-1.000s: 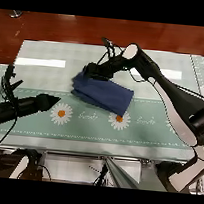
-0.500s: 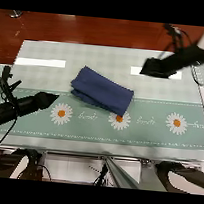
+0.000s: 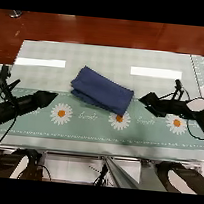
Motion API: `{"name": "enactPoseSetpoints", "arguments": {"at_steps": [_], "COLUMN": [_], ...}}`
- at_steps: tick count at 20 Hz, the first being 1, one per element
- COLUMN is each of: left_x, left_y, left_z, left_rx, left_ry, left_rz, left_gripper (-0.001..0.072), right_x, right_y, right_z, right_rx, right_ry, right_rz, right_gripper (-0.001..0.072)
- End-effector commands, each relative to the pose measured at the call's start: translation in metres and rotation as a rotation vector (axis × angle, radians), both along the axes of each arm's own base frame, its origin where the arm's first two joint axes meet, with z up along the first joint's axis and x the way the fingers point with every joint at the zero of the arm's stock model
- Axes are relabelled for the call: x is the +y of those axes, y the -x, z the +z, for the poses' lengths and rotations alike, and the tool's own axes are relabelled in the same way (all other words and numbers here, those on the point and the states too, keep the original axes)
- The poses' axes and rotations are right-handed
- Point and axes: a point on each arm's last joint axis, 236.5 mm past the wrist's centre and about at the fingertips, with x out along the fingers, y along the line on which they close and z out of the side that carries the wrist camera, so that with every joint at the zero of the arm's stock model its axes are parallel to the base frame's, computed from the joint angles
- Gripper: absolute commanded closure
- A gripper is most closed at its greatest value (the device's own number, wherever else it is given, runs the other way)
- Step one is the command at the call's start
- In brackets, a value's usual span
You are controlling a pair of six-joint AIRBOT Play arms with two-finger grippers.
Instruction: Fold the shirts.
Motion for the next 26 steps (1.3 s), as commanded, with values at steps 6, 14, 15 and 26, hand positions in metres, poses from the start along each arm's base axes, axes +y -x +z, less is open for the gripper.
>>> {"name": "enactPoseSetpoints", "arguments": {"at_steps": [6,14,15,26], "left_x": [0.001,0.001,0.001,0.001], "left_y": [-0.001,-0.001,-0.001,-0.001], "left_z": [0.001,0.001,0.001,0.001], "left_rx": [-0.003,-0.003,-0.003,-0.003], "left_ry": [0.002,0.001,0.002,0.002], "left_rz": [0.007,0.007,0.007,0.006], "left_gripper": [0.0684,0.0683,0.0684,0.0684], "right_x": [0.092,0.122,0.122,0.037], "right_y": [-0.023,-0.081,-0.097,-0.165], "right_z": [-0.043,0.037,0.063,0.310], "right_rx": [0.124,-0.111,-0.174,-0.633], "right_ry": [-0.200,-0.070,-0.044,0.306], "right_rz": [0.196,0.503,0.517,0.386], "right_gripper": [0.0103,0.0682,0.0683,0.0683]}}
